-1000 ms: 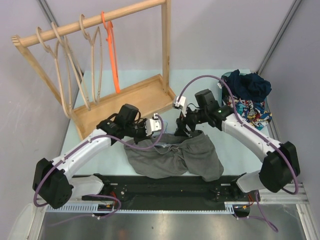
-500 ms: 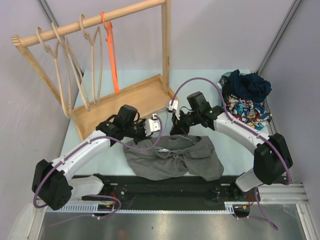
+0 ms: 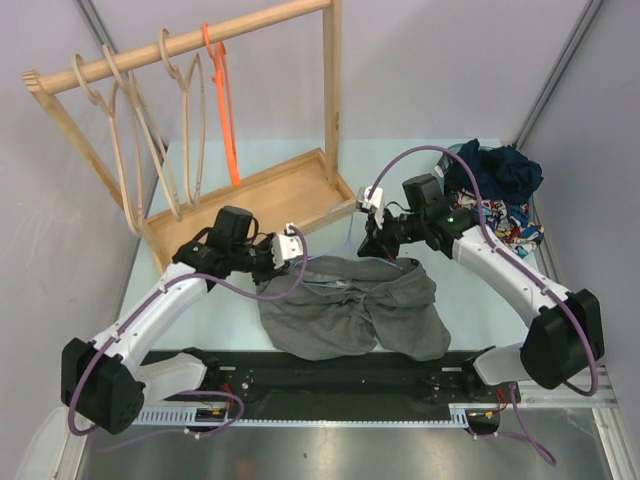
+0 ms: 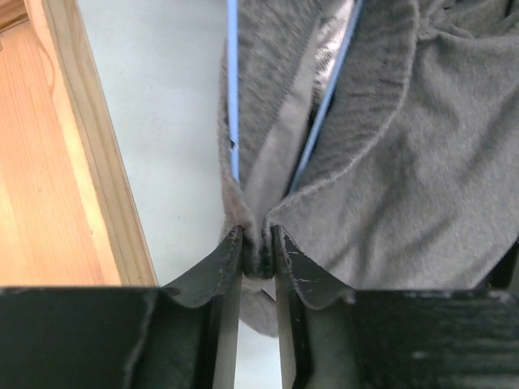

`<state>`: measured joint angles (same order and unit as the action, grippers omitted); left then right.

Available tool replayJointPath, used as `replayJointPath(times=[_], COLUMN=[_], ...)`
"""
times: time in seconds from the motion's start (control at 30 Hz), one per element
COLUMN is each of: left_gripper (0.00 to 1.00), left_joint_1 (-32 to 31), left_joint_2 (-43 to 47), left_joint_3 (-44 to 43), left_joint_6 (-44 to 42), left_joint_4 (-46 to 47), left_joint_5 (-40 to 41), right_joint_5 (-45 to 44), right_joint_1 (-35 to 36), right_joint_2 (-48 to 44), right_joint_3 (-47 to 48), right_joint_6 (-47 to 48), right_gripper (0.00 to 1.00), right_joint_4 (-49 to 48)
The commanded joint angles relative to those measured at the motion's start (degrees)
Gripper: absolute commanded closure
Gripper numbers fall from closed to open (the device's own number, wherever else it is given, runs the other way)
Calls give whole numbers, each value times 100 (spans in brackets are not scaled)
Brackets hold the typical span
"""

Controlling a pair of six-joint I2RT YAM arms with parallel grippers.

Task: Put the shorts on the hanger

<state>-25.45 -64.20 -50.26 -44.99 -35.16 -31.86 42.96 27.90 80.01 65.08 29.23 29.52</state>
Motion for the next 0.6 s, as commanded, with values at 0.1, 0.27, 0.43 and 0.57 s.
replayJointPath(times=[0.1,0.27,0.43,0.57], left_gripper=[65,40,25,24], left_joint_1=[102,181,181,181], left_joint_2=[356,777,893,691], left_joint_3=[-572,-810,-1160,-1556], left_joint_6=[192,640,904,1088], left_joint_4=[-386,-89,422,649], left_joint_5=[-418,-567,-427,-321], right_joint_5=[-332,-551,-797,-1157], right_joint_1=[-127,-294,-320,-320], right_joint_2=[-863,-1373,-1725,-1700], right_joint_3=[242,751,1347,2006], right_joint_6=[-137,-120,-111,-392], right_gripper=[100,100,100,100], right_joint_4=[-271,326,879,1257])
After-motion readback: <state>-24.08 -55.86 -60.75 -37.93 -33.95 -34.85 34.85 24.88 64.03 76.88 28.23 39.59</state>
